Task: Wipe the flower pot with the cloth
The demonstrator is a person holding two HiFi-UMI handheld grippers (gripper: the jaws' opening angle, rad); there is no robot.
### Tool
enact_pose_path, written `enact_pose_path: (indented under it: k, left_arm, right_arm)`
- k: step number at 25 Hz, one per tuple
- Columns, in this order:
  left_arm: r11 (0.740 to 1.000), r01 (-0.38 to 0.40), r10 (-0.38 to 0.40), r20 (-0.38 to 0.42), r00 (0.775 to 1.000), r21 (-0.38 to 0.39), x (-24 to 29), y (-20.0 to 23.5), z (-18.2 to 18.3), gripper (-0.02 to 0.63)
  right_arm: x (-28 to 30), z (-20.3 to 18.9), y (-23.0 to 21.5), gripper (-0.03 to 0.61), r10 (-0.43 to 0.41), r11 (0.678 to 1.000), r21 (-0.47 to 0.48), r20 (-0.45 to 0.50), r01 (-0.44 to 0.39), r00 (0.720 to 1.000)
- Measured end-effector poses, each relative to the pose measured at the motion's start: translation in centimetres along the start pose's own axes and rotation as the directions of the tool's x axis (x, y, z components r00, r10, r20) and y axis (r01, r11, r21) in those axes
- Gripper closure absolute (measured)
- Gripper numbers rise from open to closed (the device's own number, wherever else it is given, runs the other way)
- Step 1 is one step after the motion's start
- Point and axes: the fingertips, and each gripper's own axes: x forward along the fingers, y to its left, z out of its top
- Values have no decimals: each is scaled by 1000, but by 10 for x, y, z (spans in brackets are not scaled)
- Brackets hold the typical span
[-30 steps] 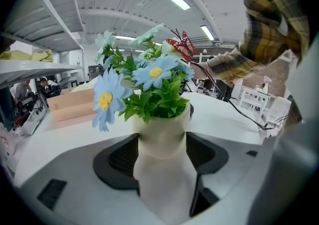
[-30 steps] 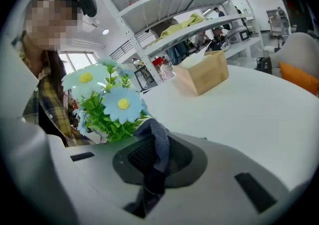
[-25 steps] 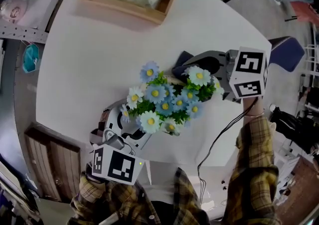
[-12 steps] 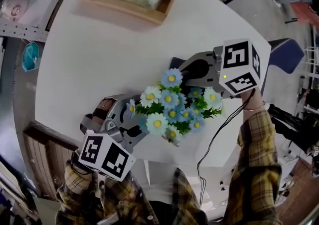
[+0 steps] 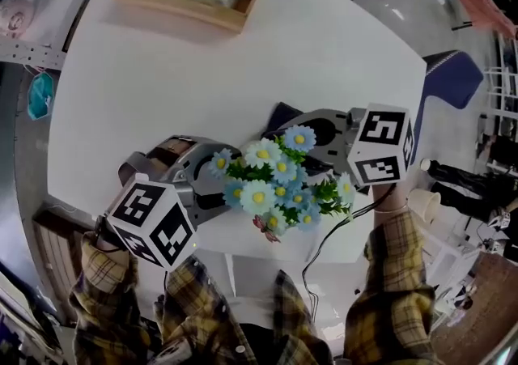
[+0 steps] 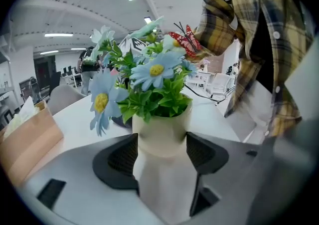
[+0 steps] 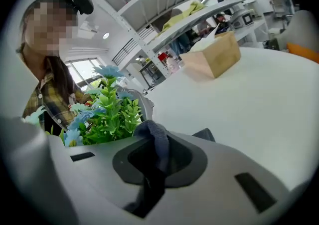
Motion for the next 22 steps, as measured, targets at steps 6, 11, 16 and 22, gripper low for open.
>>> enact_pose_path:
  k: [6,11,16,22]
  left_arm:
    - [994,-96,96,3,995,-56,-5,0,-1,302]
    - [900,-356,366,-9,931,-253,-21,-10,-13,304]
    - [722,-458,518,-33,855,-519,-31,-45,-10,302]
    - [640,-476,582,-24,813,-603,-18,-74,8,302]
  right_arm:
    - [-15,-8,-2,561,-197,976,124,149,179,969]
    - [-20,-25,5,561,-277,952,192,199,240,940]
    - [-24,-32,12,561,-403,898,292,251,328,880]
    - [-24,-46,24,561,-543,810,423,281,406,791]
